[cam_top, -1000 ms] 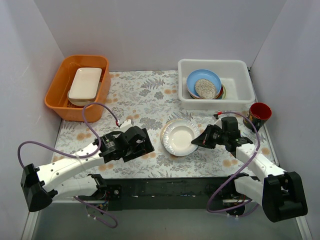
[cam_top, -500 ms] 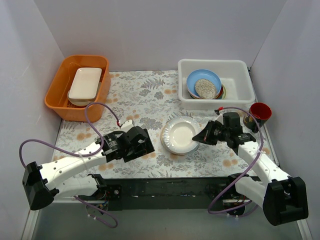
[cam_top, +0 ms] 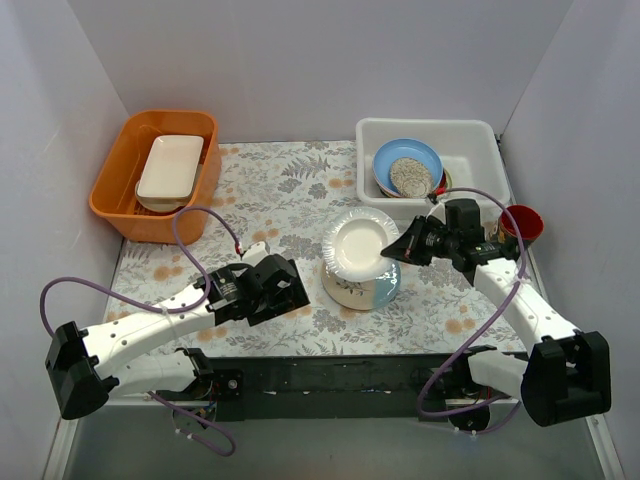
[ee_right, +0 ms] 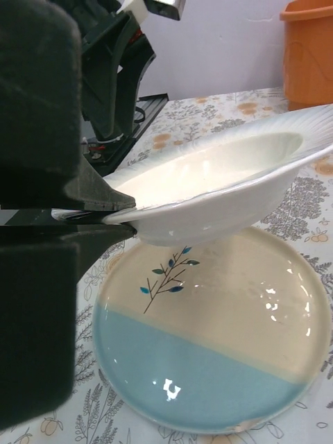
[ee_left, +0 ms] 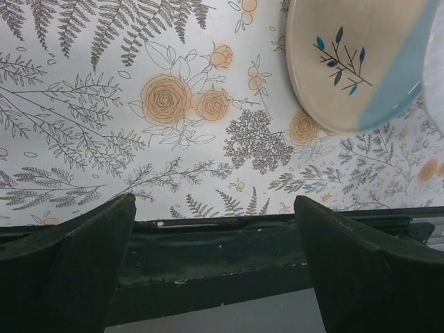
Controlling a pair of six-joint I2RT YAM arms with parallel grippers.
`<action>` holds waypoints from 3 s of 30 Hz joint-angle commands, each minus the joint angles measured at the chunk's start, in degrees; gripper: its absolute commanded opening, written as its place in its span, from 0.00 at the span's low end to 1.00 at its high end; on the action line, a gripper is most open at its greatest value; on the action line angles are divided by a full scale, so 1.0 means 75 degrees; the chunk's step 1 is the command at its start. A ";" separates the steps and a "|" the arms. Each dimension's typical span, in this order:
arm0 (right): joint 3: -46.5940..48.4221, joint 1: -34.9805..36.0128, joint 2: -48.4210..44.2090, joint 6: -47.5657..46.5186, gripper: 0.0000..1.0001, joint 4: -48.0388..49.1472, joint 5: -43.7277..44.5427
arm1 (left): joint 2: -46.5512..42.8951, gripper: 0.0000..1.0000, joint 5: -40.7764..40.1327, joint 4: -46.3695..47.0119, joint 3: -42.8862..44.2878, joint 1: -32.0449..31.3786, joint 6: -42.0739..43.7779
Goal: Place the plates into the plastic bin on the countertop
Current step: Pick up the plate at the center of the board, then place the plate in the plastic bin.
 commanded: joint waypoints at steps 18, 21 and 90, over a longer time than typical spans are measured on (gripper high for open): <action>0.2324 -0.0861 0.0907 -0.0310 0.01 -0.0073 -0.0821 | 0.0007 0.98 0.0123 0.0421 -0.0252 -0.0030 0.0149; 0.2582 -0.1049 0.1177 -0.0450 0.01 -0.0155 -0.0834 | -0.0087 0.98 0.0087 0.0456 -0.0299 -0.0030 0.0090; 0.4973 -0.2737 0.4237 0.0241 0.01 0.0431 -0.0811 | 0.0628 0.98 0.0298 0.0573 -0.0135 -0.0030 0.0465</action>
